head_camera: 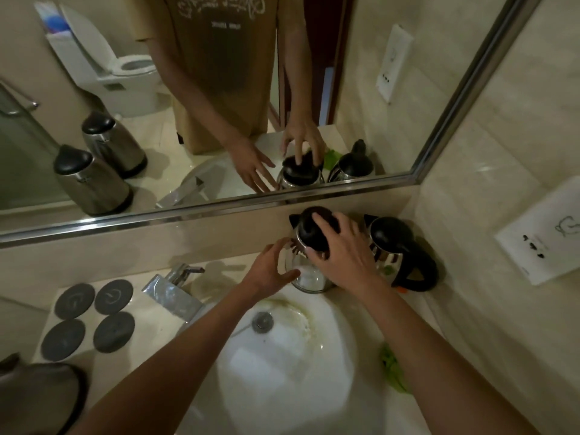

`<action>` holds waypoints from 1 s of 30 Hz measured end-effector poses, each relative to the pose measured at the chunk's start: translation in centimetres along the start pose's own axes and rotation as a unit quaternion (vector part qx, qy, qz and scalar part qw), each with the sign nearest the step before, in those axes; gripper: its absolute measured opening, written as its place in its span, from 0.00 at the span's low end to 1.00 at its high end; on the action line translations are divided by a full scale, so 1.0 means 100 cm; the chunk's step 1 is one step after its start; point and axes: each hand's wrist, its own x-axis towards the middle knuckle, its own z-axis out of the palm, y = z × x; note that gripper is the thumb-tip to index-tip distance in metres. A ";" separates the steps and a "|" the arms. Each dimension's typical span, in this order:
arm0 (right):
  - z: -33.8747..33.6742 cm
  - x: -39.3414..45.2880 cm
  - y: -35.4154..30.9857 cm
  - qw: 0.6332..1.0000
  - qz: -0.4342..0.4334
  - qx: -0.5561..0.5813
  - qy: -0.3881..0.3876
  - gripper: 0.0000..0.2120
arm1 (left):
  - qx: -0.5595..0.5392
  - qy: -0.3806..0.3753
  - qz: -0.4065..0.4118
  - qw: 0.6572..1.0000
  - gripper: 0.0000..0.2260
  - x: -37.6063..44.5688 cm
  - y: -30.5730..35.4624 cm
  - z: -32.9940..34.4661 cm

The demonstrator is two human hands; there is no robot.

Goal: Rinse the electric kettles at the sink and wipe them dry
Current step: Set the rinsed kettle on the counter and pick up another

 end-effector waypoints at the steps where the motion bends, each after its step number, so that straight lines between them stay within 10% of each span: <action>1: -0.001 0.004 -0.006 0.999 -0.013 -0.033 -0.026 0.34 | 0.006 -0.005 -0.001 1.000 0.34 -0.002 0.000 -0.002; 13: -0.005 -0.007 -0.051 0.998 -0.040 -0.053 0.004 0.17 | 0.084 -0.022 -0.052 0.995 0.14 -0.050 -0.012 -0.052; 30: 0.042 -0.082 -0.295 0.963 -0.190 -0.017 -0.192 0.08 | 0.107 0.050 -0.123 0.985 0.08 -0.237 -0.122 -0.178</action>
